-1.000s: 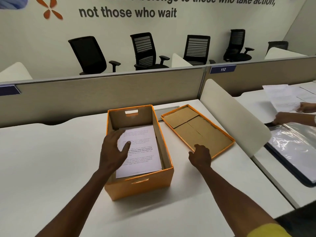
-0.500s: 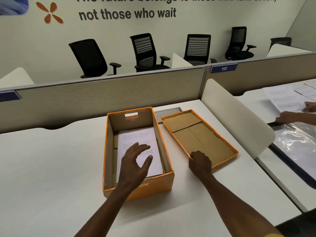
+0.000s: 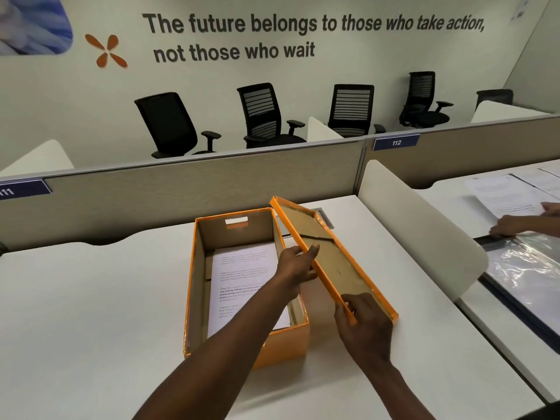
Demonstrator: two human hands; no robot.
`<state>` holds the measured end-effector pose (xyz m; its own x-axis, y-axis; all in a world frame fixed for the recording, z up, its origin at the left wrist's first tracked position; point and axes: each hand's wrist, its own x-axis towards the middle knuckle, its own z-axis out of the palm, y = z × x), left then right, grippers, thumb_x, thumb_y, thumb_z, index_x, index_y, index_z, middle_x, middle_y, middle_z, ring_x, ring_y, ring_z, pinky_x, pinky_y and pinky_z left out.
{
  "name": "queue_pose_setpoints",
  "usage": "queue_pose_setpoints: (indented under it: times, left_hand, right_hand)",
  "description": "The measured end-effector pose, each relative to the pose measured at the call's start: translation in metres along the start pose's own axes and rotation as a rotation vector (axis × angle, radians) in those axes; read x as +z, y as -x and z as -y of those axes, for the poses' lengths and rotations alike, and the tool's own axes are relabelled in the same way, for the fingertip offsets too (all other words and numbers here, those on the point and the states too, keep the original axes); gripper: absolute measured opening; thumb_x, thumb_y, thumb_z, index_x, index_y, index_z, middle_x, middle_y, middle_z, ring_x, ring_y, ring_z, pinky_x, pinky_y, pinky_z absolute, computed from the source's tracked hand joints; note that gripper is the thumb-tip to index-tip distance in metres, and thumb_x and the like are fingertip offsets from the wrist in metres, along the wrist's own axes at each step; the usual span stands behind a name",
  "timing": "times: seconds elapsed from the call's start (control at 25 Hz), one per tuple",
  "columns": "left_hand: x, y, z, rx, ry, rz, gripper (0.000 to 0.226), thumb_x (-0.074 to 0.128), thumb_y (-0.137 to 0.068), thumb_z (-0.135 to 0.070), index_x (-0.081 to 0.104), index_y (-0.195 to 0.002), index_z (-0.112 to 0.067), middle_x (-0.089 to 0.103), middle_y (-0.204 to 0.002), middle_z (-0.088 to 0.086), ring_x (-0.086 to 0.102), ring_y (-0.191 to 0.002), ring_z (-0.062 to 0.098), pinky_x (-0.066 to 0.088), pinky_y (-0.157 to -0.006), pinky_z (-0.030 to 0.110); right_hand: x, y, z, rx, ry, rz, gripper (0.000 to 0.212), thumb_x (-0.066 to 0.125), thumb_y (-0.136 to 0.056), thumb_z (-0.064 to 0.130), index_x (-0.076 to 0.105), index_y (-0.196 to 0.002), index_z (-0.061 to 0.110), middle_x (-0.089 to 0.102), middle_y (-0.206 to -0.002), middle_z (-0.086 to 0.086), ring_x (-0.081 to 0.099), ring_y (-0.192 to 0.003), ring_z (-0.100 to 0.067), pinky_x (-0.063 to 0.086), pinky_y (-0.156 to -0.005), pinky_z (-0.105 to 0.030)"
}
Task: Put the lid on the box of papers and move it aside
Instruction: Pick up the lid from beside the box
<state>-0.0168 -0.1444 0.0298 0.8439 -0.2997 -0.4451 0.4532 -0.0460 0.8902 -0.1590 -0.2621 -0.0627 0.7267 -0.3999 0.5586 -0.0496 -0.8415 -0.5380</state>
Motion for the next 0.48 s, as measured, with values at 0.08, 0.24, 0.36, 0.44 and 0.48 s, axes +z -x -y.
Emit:
queue_pose_setpoints:
  times: [0.08,0.24,0.36,0.44,0.48]
  left_hand:
    - [-0.003,-0.004,-0.001,0.019,0.045,-0.049,0.049,0.07,-0.094,-0.021,0.055,-0.137,-0.003,0.066,-0.123,0.02,0.068,-0.11,0.035,0.062,-0.089,0.051]
    - [-0.009,0.008,0.015,0.109,0.038,-0.128,0.04,0.072,-0.092,-0.015,0.061,-0.13,-0.007,0.071,-0.117,0.019,0.071,-0.104,0.031,0.064,-0.085,0.048]
    - [0.0,0.028,0.021,0.279,-0.009,-0.085,0.026,0.074,-0.091,-0.017,0.066,-0.113,-0.029,0.075,-0.117,0.011,0.074,-0.099,0.019,0.066,-0.077,0.037]
    - [0.005,0.041,0.023,0.435,-0.099,-0.062,0.036,0.074,-0.091,-0.021,0.066,-0.125,-0.03,0.074,-0.122,0.0,0.073,-0.102,0.008,0.065,-0.082,0.033]
    - [0.005,0.048,0.026,0.504,-0.17,-0.076,0.044,0.075,-0.09,-0.024,0.063,-0.133,-0.028,0.072,-0.124,-0.007,0.071,-0.102,0.0,0.063,-0.085,0.026]
  right_hand:
    - [-0.007,0.003,0.004,-0.054,-0.012,0.047,0.021,0.082,-0.079,0.018,0.073,-0.098,0.014,0.069,-0.087,0.0,0.068,-0.073,-0.014,0.051,-0.066,-0.016]
    - [-0.034,-0.009,0.021,-0.023,-0.118,0.149,0.027,0.08,-0.082,0.034,0.075,-0.103,0.018,0.07,-0.092,0.006,0.066,-0.079,-0.007,0.059,-0.066,-0.026]
    - [-0.07,-0.054,0.036,0.071,-0.181,0.001,0.044,0.074,-0.083,0.042,0.072,-0.117,0.014,0.073,-0.108,0.002,0.068,-0.094,-0.009,0.054,-0.076,-0.017]
    - [-0.086,-0.1,0.063,-0.018,-0.139,-0.071,0.046,0.076,-0.085,0.039,0.07,-0.122,0.013,0.072,-0.116,-0.003,0.069,-0.103,-0.015,0.056,-0.082,-0.022]
    - [-0.09,-0.121,0.081,-0.08,-0.103,-0.091,0.046,0.077,-0.084,0.04,0.07,-0.122,0.013,0.072,-0.119,-0.005,0.068,-0.106,-0.016,0.055,-0.084,-0.023]
